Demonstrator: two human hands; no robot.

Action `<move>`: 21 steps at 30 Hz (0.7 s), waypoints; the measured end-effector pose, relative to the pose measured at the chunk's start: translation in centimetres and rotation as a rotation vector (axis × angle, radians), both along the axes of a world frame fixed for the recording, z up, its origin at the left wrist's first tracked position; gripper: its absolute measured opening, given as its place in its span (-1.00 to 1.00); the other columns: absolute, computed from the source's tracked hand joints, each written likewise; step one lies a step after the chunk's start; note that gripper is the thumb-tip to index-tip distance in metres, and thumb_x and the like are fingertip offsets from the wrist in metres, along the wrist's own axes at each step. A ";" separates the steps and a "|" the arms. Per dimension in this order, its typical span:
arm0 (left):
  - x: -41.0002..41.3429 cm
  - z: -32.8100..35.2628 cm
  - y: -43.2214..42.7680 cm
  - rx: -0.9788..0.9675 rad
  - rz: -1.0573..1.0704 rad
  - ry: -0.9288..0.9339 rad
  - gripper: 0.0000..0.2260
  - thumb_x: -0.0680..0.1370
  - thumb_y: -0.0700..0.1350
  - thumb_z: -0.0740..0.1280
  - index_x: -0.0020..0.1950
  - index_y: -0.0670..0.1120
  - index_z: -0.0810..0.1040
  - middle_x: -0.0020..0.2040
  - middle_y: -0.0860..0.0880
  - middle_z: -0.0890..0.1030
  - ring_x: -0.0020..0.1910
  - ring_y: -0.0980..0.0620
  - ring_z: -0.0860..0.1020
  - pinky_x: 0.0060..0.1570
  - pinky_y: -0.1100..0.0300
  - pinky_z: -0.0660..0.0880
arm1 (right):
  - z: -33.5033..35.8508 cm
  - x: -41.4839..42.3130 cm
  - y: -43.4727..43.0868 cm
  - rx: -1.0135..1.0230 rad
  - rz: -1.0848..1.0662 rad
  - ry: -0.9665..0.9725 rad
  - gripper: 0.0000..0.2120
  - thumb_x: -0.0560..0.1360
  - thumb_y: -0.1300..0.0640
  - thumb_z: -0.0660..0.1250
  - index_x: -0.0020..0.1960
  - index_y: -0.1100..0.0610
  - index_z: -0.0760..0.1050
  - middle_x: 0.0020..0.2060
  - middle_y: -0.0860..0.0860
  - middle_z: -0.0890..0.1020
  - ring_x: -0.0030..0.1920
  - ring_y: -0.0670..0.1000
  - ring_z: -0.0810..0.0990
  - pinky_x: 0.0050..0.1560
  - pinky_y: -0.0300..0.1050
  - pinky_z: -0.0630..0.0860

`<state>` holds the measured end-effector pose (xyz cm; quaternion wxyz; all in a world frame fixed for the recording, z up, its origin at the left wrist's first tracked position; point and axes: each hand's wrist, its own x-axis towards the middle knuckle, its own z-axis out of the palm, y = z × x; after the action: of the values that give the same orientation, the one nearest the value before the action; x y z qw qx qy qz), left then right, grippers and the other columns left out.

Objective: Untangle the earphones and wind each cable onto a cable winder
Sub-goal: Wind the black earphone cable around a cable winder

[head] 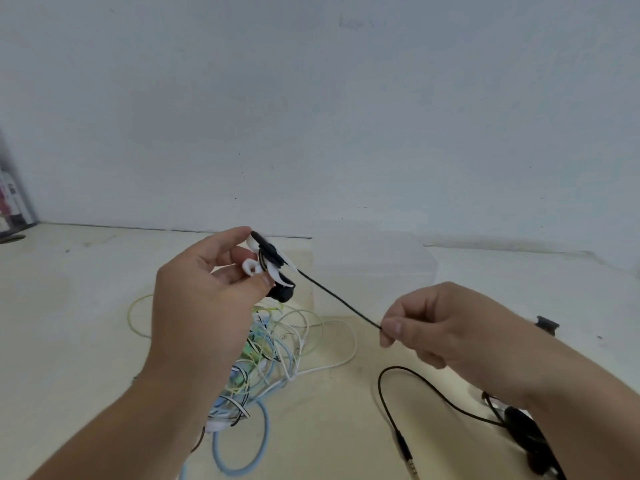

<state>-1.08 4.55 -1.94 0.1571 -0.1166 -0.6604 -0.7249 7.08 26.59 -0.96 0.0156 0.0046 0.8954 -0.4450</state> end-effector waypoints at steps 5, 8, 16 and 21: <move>-0.1 -0.4 0.1 -0.044 0.021 0.016 -0.56 0.41 -0.41 0.49 0.20 -0.04 0.63 -0.24 0.11 0.61 -0.25 0.22 0.67 -0.23 0.50 0.50 | -0.4 -0.2 -0.5 0.159 0.106 -0.040 -0.70 0.62 -0.03 0.25 -0.23 -0.05 0.61 -0.41 -0.14 0.51 -0.31 -0.07 0.46 -0.18 -0.02 0.45; -0.2 -0.4 0.0 -0.102 0.047 0.063 -0.54 0.41 -0.45 0.47 0.22 -0.06 0.63 -0.27 0.12 0.61 -0.26 0.23 0.66 -0.22 0.50 0.51 | 0.4 0.2 -0.8 0.049 0.225 0.002 -0.67 0.62 -0.02 0.25 -0.27 -0.03 0.62 -0.48 -0.15 0.42 -0.38 -0.15 0.42 -0.20 -0.23 0.46; 0.7 -0.7 0.8 -0.497 0.125 0.342 -0.47 0.36 -0.44 0.49 0.15 0.11 0.63 -0.16 0.14 0.59 -0.16 0.17 0.61 -0.07 0.38 0.56 | 1.6 1.3 -1.8 -0.156 0.443 0.130 -0.63 0.43 -0.11 0.45 -0.45 0.03 0.46 -0.43 0.25 0.29 -0.38 0.15 0.20 -0.36 -0.10 0.17; 1.4 -1.0 1.5 -0.804 0.024 0.567 -0.71 0.43 -0.32 0.38 0.03 0.03 0.59 -0.18 0.12 0.52 -0.24 0.10 0.54 -0.17 0.21 0.46 | 1.3 1.3 -1.6 -0.133 0.332 0.297 -0.74 0.55 -0.13 0.31 -0.14 -0.04 0.69 -0.38 0.08 0.54 -0.33 -0.01 0.48 -0.27 -0.16 0.44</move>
<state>0.35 6.00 -2.89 0.2815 -0.3532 -0.8205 -0.3504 8.36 25.02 0.33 -0.0432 -0.2092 0.8449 -0.4904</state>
